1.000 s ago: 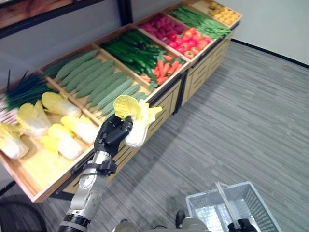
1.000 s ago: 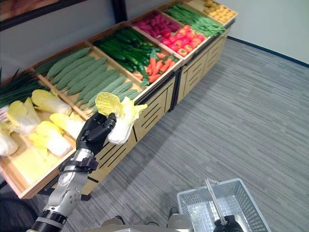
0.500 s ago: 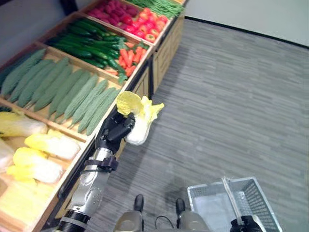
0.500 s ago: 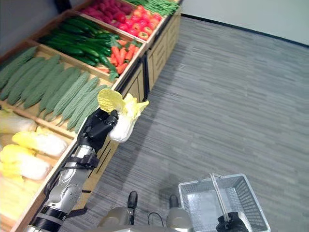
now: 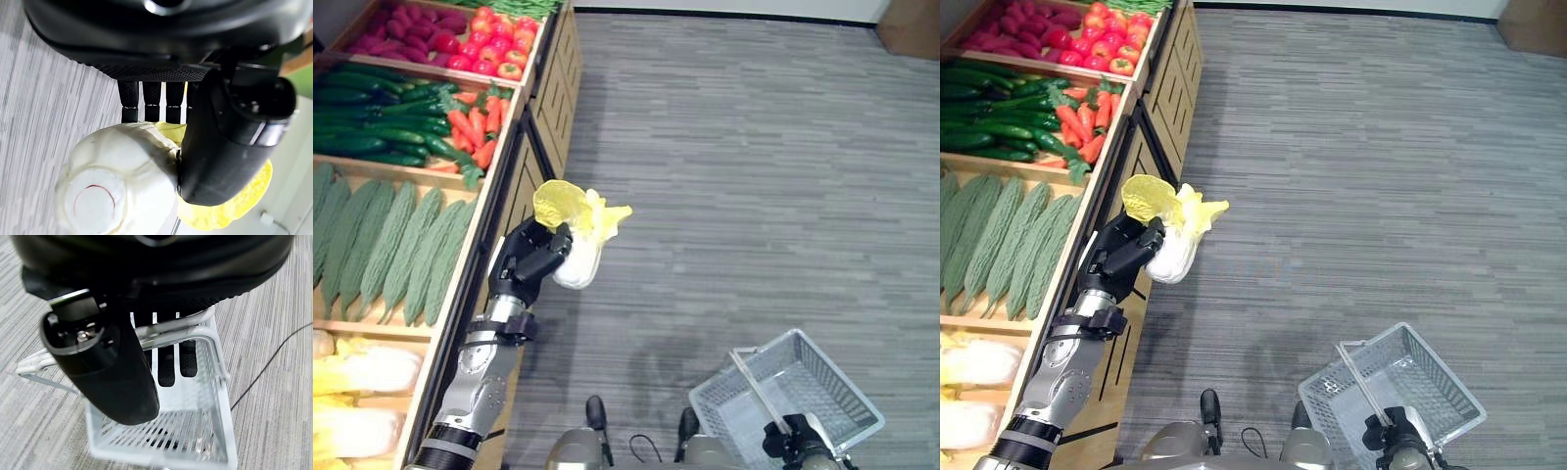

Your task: Get the vegetables into the basket

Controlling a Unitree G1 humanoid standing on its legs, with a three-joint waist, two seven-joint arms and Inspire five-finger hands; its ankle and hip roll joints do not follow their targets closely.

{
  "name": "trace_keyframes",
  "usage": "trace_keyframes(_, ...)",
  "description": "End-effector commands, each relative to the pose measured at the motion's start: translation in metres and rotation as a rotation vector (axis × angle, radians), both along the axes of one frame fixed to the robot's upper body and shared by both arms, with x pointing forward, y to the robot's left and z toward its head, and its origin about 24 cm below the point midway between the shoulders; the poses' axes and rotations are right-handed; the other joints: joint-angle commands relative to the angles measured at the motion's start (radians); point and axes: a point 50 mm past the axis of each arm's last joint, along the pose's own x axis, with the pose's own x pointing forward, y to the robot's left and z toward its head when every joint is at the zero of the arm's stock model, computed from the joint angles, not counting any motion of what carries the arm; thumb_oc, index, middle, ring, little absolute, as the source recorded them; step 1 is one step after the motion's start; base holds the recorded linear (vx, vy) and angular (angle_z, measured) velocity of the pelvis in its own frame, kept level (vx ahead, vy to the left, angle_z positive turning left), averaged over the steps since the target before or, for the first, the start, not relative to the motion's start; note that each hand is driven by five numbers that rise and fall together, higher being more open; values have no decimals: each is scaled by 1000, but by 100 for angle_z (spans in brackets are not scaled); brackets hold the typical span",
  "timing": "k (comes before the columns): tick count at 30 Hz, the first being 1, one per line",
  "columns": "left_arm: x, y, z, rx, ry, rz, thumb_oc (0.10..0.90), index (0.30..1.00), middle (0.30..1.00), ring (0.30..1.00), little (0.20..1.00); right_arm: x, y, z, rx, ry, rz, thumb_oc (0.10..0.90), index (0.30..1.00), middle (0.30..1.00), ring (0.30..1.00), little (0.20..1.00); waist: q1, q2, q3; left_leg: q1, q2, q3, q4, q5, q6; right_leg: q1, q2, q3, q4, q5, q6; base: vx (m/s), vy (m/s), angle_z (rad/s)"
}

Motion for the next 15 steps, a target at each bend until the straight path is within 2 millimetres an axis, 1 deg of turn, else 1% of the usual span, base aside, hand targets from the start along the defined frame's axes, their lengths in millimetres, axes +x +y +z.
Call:
trace_keyframes(1, 6, -10, 52, -21, -284, -48, 400, 300, 300, 300, 300, -8, -28, 11, -90, -5, -17, 400, 300, 300, 300, 300, 8, -31, -71, -45, 44, -59, 25, 24, -63, -59, -8, 31, 73, 40, 33, 22, -208, -17)
trace_keyframes(4, 5, -13, 48, -32, -265, -60, 400, 300, 300, 300, 300, -12, -36, 14, -110, 2, -27, 400, 300, 300, 300, 300, 1, -21, -66, -38, 75, -75, 26, 48, -85, -39, 25, 32, 56, 32, 15, 1, -237, -9)
trace_keyframes(6, 6, -15, 45, -31, -252, -74, 400, 300, 300, 300, 300, -12, -46, 19, -136, -7, -47, 400, 300, 300, 300, 300, 0, -16, -60, -45, 89, -95, 38, 57, -96, -31, 42, 32, 49, 28, 4, -14, -221, -2)
trace_keyframes(7, 7, -17, 44, -27, -247, -86, 400, 300, 300, 300, 300, -12, -60, 26, -171, -13, -75, 400, 300, 300, 300, 300, 5, -13, -58, -52, 84, -134, 49, 57, -99, -25, 48, 35, 35, 30, -1, -6, -164, -3)
trace_keyframes(8, 7, -17, 44, -27, -247, -86, 400, 300, 300, 300, 300, -12, -60, 26, -172, -13, -75, 400, 300, 300, 300, 300, 4, -12, -58, -53, 84, -136, 50, 56, -99, -23, 48, 33, 34, 30, -1, -17, -127, -4)
trace_keyframes(10, 7, -19, 44, -10, -244, -101, 400, 300, 300, 300, 300, -8, -76, 37, -214, -25, -96, 400, 300, 300, 300, 300, 10, -10, -57, -66, 62, -201, 57, 49, -103, -24, 47, 38, 19, 38, -2, -20, -59, -4)
trace_keyframes(11, 7, -19, 44, -10, -244, -101, 400, 300, 300, 300, 300, -8, -76, 37, -214, -25, -96, 400, 300, 300, 300, 300, 9, -10, -57, -66, 62, -202, 58, 49, -103, -24, 47, 38, 19, 38, -2, 1, -73, -3)
trace_keyframes(12, 9, -24, 48, 40, -250, -161, 400, 300, 300, 300, 300, 4, -116, 69, -342, -40, -74, 400, 300, 300, 300, 300, 12, -2, -65, -73, 43, -243, 52, 45, -99, -25, 43, 45, 20, 45, -2, 8, -51, -5)
trace_keyframes(13, 9, -24, 48, 40, -251, -161, 400, 300, 300, 300, 300, 4, -116, 69, -342, -40, -74, 400, 300, 300, 300, 300, 12, -2, -65, -72, 43, -243, 51, 45, -99, -25, 43, 44, 20, 45, -2, 45, -37, -4)
trace_keyframes(14, 8, -28, 46, 52, -240, -196, 400, 300, 300, 300, 300, 13, -127, 82, -385, -54, -42, 400, 300, 300, 300, 300, 8, 3, -73, -61, 46, -228, 49, 43, -97, -15, 42, 44, 18, 43, -3, 37, 14, 1)
trace_keyframes(15, 8, -28, 46, 52, -240, -196, 400, 300, 300, 300, 300, 13, -127, 82, -385, -54, -42, 400, 300, 300, 300, 300, 8, 3, -73, -61, 46, -228, 49, 43, -97, -14, 42, 44, 18, 43, -3, 65, 25, 4)
